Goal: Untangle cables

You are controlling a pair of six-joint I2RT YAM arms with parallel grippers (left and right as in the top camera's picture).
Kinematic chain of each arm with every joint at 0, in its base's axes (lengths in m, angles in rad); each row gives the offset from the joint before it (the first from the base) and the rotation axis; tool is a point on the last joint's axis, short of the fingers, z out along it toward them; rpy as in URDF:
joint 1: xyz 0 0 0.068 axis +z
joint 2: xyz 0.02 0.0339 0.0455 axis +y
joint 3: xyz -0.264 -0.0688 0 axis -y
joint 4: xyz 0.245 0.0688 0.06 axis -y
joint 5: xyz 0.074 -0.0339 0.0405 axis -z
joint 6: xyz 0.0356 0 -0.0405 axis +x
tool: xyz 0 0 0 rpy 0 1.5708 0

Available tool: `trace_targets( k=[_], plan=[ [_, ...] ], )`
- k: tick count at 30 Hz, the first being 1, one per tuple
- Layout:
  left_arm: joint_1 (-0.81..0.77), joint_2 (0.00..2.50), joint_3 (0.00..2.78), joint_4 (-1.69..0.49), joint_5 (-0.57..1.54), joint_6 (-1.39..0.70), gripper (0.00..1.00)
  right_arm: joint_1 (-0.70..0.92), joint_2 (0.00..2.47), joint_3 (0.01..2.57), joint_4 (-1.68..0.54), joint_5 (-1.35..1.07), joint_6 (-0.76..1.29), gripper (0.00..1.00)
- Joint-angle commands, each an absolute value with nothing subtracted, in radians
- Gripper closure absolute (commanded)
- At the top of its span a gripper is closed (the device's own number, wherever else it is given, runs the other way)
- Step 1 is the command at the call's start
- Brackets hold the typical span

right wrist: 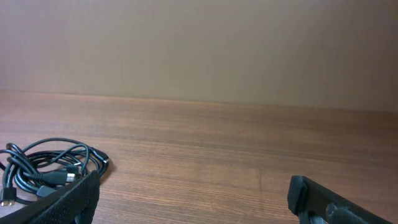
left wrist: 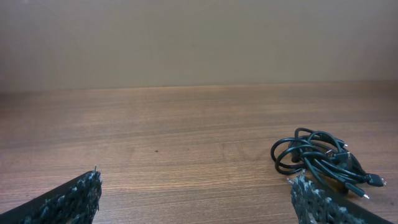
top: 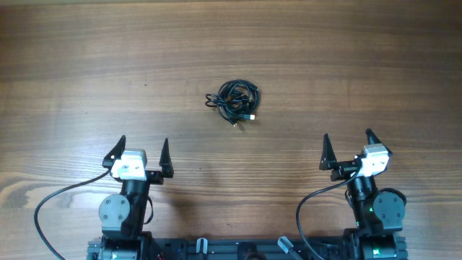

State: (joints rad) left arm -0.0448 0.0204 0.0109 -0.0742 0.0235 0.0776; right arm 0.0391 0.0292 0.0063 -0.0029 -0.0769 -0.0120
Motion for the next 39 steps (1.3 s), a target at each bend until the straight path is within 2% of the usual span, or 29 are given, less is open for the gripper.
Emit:
trace_targets(
  k=[1, 22, 25, 29, 34, 39],
  plan=[
    [-0.048, 0.023, 0.006, -0.076, 0.021, 0.09, 0.0, 0.036, 0.036, 0.006, 0.0, -0.067, 0.002, 0.0],
    [-0.049, 0.024, 0.006, -0.075, 0.035, 0.089, 0.0, 0.036, 0.036, 0.006, 0.008, -0.06, 0.001, 0.0],
    [-0.048, 0.024, 0.006, -0.065, 0.099, -0.017, 0.0, 0.036, 0.036, 0.006, 0.039, -0.105, 0.039, 0.0],
    [-0.048, 0.029, 0.044, -0.069, 0.154, -0.167, 0.0, 0.036, 0.037, 0.02, 0.078, -0.292, 0.055, 0.0],
    [-0.048, 0.259, 0.398, -0.268, 0.293, -0.169, 0.0, 0.036, 0.11, 0.31, -0.242, -0.464, 0.056, 0.0],
    [-0.049, 0.682, 0.876, -0.656, 0.388, -0.165, 0.0, 0.036, 0.325, 0.694, -0.588, -0.55, 0.056, 0.0]
  ],
)
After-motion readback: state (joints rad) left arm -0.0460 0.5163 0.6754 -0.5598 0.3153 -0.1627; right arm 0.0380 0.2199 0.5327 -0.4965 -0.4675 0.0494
